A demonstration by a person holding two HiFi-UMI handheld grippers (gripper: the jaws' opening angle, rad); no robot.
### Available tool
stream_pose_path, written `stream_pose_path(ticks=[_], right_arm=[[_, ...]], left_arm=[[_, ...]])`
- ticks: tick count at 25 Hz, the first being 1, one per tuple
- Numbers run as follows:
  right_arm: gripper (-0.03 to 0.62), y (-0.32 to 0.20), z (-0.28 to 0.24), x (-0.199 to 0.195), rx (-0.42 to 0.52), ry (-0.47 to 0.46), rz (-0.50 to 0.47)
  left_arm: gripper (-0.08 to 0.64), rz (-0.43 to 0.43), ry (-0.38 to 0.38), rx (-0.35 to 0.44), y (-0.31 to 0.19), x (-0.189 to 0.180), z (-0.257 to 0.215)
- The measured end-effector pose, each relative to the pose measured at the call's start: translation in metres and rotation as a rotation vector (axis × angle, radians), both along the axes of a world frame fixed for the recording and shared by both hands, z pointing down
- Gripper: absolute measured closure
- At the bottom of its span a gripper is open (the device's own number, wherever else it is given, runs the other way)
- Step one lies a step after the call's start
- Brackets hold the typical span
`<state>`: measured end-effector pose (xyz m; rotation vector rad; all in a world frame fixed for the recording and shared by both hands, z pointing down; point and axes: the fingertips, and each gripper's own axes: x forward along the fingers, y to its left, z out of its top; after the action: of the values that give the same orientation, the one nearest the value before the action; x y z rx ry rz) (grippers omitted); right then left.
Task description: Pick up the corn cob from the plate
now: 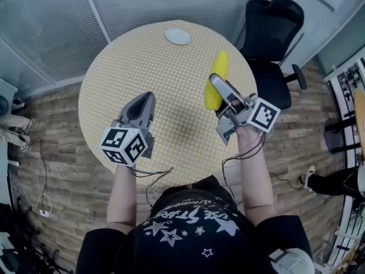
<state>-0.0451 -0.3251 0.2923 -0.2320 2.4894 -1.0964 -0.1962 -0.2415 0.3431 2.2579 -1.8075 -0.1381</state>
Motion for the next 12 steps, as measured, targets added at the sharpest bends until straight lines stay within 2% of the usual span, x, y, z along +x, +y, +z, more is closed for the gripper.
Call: stream_pose_path(ticks=[6,9,12], right_arm=[[0.344,0.041,0.014,0.054,-0.099,-0.091,0.091],[0.344,0.052,0.017,0.075,-0.115,-0.112,0.104],[0.344,0.060,0.021,0.079,-0.107,-0.098,0.080]], left_arm=[[0.549,0.113,0.018,-0.008,0.015,0.043,0.012],[0.549,0.150,0.017,-0.013,0.022,0.068,0.014],[0.549,0.161,0.009,-0.007,0.030,0.085,0.016]])
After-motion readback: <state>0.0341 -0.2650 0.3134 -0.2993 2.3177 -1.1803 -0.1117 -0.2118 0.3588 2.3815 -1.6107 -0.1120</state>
